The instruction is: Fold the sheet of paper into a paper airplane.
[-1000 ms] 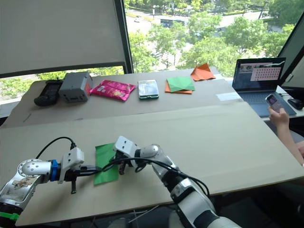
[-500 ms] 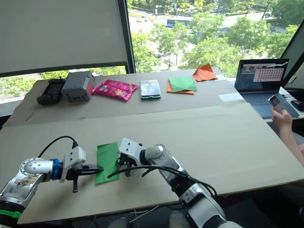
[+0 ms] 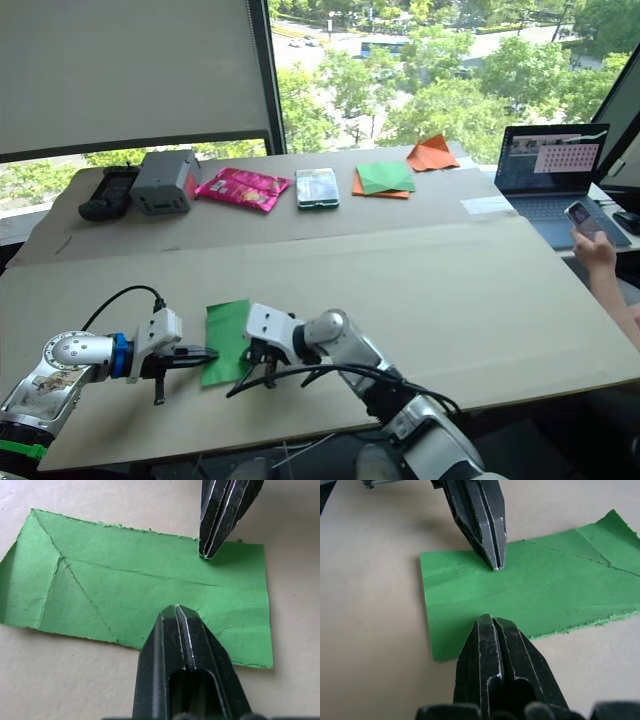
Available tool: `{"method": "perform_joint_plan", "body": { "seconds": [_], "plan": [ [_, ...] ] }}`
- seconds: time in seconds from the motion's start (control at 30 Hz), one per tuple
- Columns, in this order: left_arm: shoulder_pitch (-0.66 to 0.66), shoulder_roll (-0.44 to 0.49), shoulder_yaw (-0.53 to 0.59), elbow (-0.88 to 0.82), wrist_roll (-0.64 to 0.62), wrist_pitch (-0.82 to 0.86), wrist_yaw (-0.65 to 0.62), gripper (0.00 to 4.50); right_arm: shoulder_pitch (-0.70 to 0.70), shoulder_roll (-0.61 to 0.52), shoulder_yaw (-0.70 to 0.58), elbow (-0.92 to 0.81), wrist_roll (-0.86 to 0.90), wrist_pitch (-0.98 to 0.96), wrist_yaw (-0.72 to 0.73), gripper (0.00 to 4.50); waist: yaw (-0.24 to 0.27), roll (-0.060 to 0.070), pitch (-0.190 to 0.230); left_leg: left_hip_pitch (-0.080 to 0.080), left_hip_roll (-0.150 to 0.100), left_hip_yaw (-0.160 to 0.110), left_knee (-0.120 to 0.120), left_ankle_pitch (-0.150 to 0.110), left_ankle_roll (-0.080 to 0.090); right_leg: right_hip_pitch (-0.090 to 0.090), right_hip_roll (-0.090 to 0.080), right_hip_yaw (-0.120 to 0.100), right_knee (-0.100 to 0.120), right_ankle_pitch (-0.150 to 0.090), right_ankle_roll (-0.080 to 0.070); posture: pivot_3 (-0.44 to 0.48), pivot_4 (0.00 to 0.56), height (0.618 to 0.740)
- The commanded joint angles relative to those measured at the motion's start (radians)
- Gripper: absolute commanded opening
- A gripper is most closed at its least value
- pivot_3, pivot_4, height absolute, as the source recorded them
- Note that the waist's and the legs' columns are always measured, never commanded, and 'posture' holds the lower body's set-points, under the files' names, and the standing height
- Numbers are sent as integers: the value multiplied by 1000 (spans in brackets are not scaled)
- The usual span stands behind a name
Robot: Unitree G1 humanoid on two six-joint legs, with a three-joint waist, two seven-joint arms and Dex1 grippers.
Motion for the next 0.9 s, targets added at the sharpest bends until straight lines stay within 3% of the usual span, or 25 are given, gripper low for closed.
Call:
{"method": "perform_joint_plan", "body": {
  "seconds": [0.03, 0.43, 0.67, 0.9],
  "plan": [
    [7, -3, -27, 24, 40, 18, 13, 0, 30, -20, 46, -8, 0, 56, 37, 50, 0, 0, 0, 0, 0, 0, 0, 0, 0, 0, 0, 0, 0, 0, 0, 0, 150, 732],
    [-5, -6, -35, 34, 52, 1, 6, 0, 63, -47, 50, -82, 1, 95, 39, 50, 3, 0, 0, -1, 0, 1, 0, 0, -1, 0, -1, -1, -4, 0, 0, 0, 150, 732],
    [-43, -11, -8, 4, 10, 28, 7, 0, 35, -42, -251, -372, 305, 191, 50, 50, 17, -4, 5, -9, 0, 1, 1, 0, -1, -6, -2, -2, -6, 0, 0, 0, 150, 732],
    [-42, 13, 106, -112, -120, 155, 6, 0, 96, -144, -285, -576, 396, 294, 23, 50, 22, -10, 8, -10, 1, 1, 1, 0, -1, -8, -1, -2, -5, 0, 0, 0, 150, 732]
  ]
}}
